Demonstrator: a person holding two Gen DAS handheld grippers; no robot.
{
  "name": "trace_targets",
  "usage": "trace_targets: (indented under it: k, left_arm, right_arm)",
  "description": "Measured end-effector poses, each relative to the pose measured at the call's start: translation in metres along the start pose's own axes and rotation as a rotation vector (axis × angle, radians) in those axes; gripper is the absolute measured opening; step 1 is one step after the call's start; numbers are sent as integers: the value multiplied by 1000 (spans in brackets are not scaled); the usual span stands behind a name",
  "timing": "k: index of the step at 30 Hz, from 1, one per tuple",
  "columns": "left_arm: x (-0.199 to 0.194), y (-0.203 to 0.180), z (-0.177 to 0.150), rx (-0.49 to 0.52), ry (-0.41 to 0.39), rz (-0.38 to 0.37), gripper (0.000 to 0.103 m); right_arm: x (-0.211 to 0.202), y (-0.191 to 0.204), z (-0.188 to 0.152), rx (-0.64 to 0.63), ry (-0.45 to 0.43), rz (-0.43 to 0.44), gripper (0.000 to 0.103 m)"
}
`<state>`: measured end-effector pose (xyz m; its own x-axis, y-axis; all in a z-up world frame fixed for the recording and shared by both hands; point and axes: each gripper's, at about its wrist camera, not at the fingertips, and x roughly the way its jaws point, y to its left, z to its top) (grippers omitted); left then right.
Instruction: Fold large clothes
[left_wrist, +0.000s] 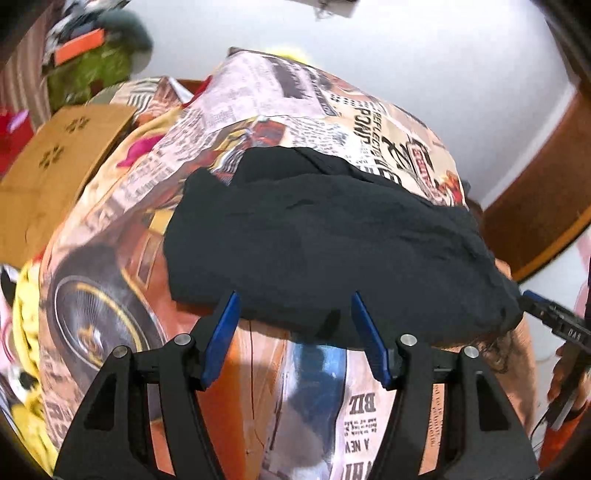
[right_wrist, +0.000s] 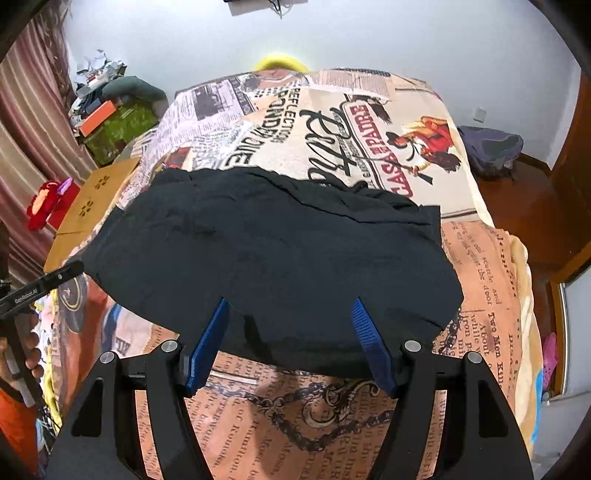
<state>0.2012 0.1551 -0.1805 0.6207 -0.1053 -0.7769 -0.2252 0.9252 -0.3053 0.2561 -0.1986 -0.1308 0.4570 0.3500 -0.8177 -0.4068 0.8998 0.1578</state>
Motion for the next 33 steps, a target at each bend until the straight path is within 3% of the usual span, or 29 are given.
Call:
trace_targets:
  k: [2, 5, 10, 14, 15, 18, 21, 23, 27, 31, 33]
  left_arm:
    - [1, 5, -1, -47, 1, -27, 62]
    - [13, 12, -1, -122, 47, -133, 62]
    - [35, 35, -5, -347, 64, -298, 63]
    - [46, 46, 0, -399, 62, -374, 63]
    - [48, 48, 2, -398, 73, -376, 63]
    - [51, 50, 1, -392, 85, -381, 63]
    - [51, 48, -4, -339, 98, -303, 63]
    - [53, 54, -15, -362, 100, -258, 64]
    - [58, 68, -20, -471, 97, -343, 64]
    - [63, 73, -7, -508, 40, -313, 64]
    - [77, 79, -3, -543, 42, -326, 71]
  right_arm:
    - [-1, 4, 3, -5, -14, -6, 65]
    - [1, 12, 8, -21, -34, -13, 66]
    - [17, 29, 13, -80, -27, -13, 66]
    - [45, 37, 12, -122, 24, -30, 66]
    - [52, 37, 10, -131, 40, -39, 66]
    - [60, 40, 7, -169, 26, -64, 80]
    - [59, 39, 6, -164, 17, -55, 83]
    - [58, 38, 6, -155, 13, -46, 83]
    - [58, 38, 4, -155, 6, -38, 84]
    - [61, 39, 4, -162, 9, -28, 89]
    - [62, 38, 4, -158, 10, -21, 89]
